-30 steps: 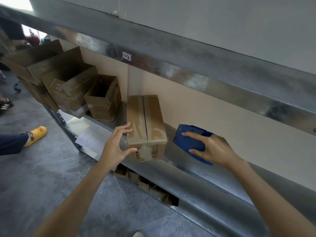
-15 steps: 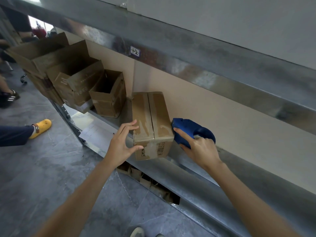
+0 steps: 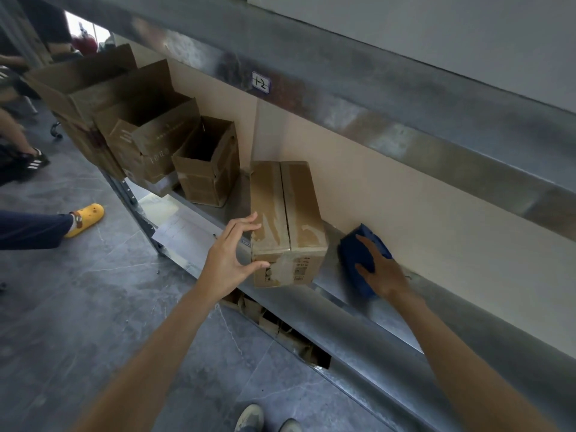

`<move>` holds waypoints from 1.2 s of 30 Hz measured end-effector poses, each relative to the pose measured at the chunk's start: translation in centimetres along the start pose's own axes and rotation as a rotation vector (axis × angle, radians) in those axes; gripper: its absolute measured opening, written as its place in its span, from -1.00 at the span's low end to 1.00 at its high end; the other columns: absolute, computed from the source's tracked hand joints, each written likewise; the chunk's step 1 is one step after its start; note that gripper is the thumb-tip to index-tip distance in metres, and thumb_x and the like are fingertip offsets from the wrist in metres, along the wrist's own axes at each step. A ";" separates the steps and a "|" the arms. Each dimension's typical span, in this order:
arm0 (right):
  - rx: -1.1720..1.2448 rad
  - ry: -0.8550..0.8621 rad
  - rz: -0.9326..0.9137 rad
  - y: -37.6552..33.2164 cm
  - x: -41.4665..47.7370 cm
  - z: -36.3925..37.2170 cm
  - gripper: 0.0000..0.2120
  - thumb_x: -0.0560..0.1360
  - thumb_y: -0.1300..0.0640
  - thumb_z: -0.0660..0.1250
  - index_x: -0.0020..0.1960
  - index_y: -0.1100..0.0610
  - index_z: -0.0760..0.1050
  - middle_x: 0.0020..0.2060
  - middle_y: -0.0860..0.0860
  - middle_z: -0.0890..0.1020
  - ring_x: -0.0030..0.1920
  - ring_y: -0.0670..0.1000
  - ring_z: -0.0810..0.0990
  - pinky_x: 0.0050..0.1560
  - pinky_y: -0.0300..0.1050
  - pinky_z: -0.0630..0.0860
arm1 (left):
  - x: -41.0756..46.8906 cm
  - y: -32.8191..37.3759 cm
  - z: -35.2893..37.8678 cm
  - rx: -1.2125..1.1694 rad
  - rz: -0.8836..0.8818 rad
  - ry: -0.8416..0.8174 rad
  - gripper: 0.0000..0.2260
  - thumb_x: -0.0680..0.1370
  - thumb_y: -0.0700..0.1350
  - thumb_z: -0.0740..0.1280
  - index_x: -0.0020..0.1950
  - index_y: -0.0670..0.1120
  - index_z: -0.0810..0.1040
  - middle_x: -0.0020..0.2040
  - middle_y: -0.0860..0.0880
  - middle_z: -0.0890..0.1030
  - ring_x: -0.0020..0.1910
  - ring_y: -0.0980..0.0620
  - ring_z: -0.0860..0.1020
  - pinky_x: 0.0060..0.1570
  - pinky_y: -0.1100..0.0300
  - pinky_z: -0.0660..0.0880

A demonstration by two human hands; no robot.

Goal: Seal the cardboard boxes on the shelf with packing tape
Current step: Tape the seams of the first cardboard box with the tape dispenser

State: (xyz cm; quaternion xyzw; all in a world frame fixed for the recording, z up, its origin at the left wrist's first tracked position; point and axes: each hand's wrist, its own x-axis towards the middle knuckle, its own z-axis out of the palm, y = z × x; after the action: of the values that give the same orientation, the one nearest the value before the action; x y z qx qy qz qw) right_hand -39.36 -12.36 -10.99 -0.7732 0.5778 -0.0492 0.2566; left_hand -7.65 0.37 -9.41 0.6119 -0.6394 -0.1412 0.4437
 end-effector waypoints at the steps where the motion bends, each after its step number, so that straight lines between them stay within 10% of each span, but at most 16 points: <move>1: 0.005 0.000 -0.011 0.0 0.0 0.3 -0.36 0.62 0.07 0.22 0.57 -0.17 -0.03 0.13 0.19 0.63 -0.11 0.18 0.63 -0.13 0.00 0.56 | 0.0 0.0 0.0 -0.002 -0.001 0.000 -0.33 0.30 -0.01 0.63 0.34 -0.03 0.44 0.44 0.16 0.39 0.42 0.24 0.36 0.36 0.36 0.32; 8: 0.046 0.003 -0.026 0.9 0.3 1.1 -0.31 0.61 0.05 0.24 0.56 -0.21 -0.10 -0.04 0.30 0.64 -0.13 0.31 0.63 -0.16 0.16 0.60 | -0.1 0.2 0.0 0.001 -0.004 -0.001 -0.33 0.29 -0.03 0.63 0.34 -0.02 0.44 0.43 0.24 0.37 0.41 0.25 0.36 0.37 0.39 0.29; 13: -0.115 -0.056 -0.052 0.3 -0.3 -0.3 -0.30 0.63 -0.05 0.19 0.57 -0.19 -0.21 -0.53 0.03 0.38 -0.53 -0.01 0.35 -0.47 -0.09 0.35 | -0.1 0.3 -0.1 -0.001 -0.006 -0.010 -0.34 0.31 -0.01 0.62 0.34 0.02 0.43 0.44 0.27 0.34 0.42 0.25 0.35 0.37 0.39 0.29; 19: -0.355 0.069 -0.032 -1.9 -2.3 -3.5 -0.42 0.65 -0.17 0.04 0.57 -0.21 -0.15 -0.38 -0.05 0.45 -0.37 0.00 0.47 -0.40 -0.11 0.33 | 0.0 0.3 -0.4 -0.004 -0.004 -0.026 -0.32 0.30 -0.01 0.63 0.34 0.03 0.42 0.45 0.26 0.34 0.42 0.25 0.35 0.35 0.23 0.36; 27: 0.026 0.288 -0.589 -8.9 -3.2 -3.7 -0.53 0.58 -0.19 0.20 0.42 -0.03 0.38 0.24 -0.08 0.55 0.21 -0.13 0.50 0.14 -0.15 0.53 | 0.4 0.4 -1.2 -0.024 0.009 -0.075 -0.34 0.32 0.27 0.53 0.32 0.07 0.44 0.43 0.26 0.36 0.41 0.28 0.35 0.32 0.24 0.35; 36: 0.074 0.251 -0.698 -9.2 -0.9 -1.1 -0.46 0.41 -0.14 0.37 0.31 0.12 0.54 0.26 0.00 0.57 0.32 -0.01 0.47 0.30 -0.05 0.48 | 0.8 0.3 -1.4 0.008 0.030 -0.028 -0.46 0.36 0.19 0.51 0.24 -0.04 0.54 0.35 0.21 0.44 0.32 0.33 0.42 0.27 0.26 0.45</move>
State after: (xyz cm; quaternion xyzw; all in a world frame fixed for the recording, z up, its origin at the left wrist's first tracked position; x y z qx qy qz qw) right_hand -32.08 -10.09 -5.63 -0.9018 0.3040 -0.2492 0.1795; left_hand -6.69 0.20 -8.12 0.6019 -0.6552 -0.1406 0.4344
